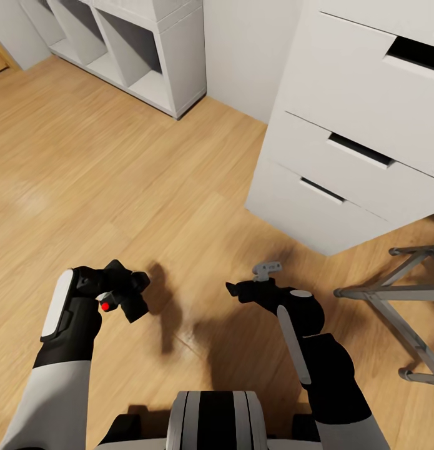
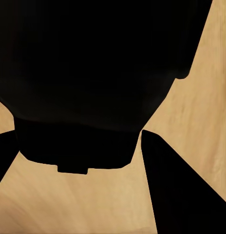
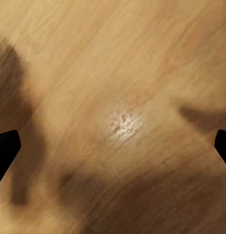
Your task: Attach the digital camera to the camera tripod in the bedroom.
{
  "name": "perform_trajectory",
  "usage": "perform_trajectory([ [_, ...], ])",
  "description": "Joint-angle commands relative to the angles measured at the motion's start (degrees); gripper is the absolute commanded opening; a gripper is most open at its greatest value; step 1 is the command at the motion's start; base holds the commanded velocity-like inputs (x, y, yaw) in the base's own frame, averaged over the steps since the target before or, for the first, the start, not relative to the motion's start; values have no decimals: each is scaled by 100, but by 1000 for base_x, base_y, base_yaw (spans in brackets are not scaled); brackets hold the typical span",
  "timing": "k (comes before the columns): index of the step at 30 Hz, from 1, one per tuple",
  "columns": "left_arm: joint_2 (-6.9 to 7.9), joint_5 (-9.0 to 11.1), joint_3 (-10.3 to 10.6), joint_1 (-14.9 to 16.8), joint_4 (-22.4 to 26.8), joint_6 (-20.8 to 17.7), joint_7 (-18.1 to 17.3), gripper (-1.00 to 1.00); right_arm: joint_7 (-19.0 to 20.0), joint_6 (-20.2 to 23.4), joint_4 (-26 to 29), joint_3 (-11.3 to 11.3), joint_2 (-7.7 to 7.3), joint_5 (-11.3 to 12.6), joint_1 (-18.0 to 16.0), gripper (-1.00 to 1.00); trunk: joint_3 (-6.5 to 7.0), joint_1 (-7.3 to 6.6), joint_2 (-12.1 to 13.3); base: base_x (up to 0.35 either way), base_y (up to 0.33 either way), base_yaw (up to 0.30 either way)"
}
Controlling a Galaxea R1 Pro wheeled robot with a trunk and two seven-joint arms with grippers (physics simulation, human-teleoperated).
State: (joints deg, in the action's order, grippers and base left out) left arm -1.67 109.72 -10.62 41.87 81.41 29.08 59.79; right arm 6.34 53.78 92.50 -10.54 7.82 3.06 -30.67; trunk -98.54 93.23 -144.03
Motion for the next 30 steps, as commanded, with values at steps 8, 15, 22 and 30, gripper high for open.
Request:
perform_trajectory([
  [8,-7,50,-11,-46,9,3,-55,-100,-16,22,5,0,6,28,-8,100,68,-1,-1,0,0,0],
  [15,-3,59,-6,-80,8,-2,-51,-100,-18,20,5,-1,21,28,-9,100,132,-1,-1,0,0,0],
  [22,-5,62,-3,-115,1,-1,-27,-100,-21,19,5,-1,25,28,-6,100,196,-1,-1,0,0,0],
  [30,-6,55,-3,-186,-15,-2,-21,-100,-26,20,5,-1,16,28,-8,100,253,-1,-1,0,0,0],
])
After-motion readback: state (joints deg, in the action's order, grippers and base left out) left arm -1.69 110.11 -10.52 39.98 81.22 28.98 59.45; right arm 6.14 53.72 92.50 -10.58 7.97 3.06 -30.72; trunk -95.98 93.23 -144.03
